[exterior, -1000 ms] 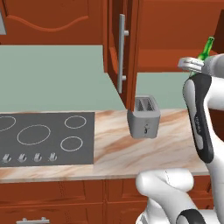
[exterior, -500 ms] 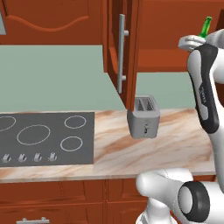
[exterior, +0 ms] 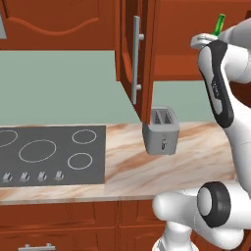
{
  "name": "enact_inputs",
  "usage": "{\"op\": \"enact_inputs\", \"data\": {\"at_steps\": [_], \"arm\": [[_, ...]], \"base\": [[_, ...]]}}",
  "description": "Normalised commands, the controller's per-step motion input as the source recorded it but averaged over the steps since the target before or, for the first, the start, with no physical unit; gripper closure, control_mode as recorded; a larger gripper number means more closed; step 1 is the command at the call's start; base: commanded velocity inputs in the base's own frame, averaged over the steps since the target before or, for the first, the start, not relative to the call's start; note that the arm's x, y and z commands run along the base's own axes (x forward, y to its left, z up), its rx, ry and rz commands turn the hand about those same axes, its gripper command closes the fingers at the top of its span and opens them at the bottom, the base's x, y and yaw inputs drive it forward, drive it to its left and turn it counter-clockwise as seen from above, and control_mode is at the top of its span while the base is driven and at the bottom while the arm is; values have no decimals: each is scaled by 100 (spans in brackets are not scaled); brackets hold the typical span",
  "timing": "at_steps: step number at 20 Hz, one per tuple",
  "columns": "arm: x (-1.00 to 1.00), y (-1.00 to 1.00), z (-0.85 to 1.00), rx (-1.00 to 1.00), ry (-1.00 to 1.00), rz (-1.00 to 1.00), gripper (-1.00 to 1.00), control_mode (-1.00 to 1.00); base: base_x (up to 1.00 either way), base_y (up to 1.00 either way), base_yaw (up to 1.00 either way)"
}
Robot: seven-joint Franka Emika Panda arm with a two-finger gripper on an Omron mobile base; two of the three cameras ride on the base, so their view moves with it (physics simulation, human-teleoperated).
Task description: Pick the beer from the counter and place it in the open cabinet.
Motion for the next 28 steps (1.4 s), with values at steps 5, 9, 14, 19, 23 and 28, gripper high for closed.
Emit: {"op": "enact_inputs", "data": {"at_steps": [5, 9, 14, 19, 23, 28], "arm": [[14, 0, -11, -1, -17, 0, 100, -100], [10, 0, -21, -1, -25, 0, 100, -100], [4, 0, -27, -3, -15, 0, 100, -100], [2, 0, -5, -5, 0, 0, 100, -100], [14, 0, -7, -3, 0, 0, 100, -100], [18, 0, -4, -5, 0, 0, 100, -100]], "base": [[0, 0, 0], [0, 0, 0], [0, 0, 0], [0, 0, 0], [0, 0, 0], [0, 0, 0]]}}
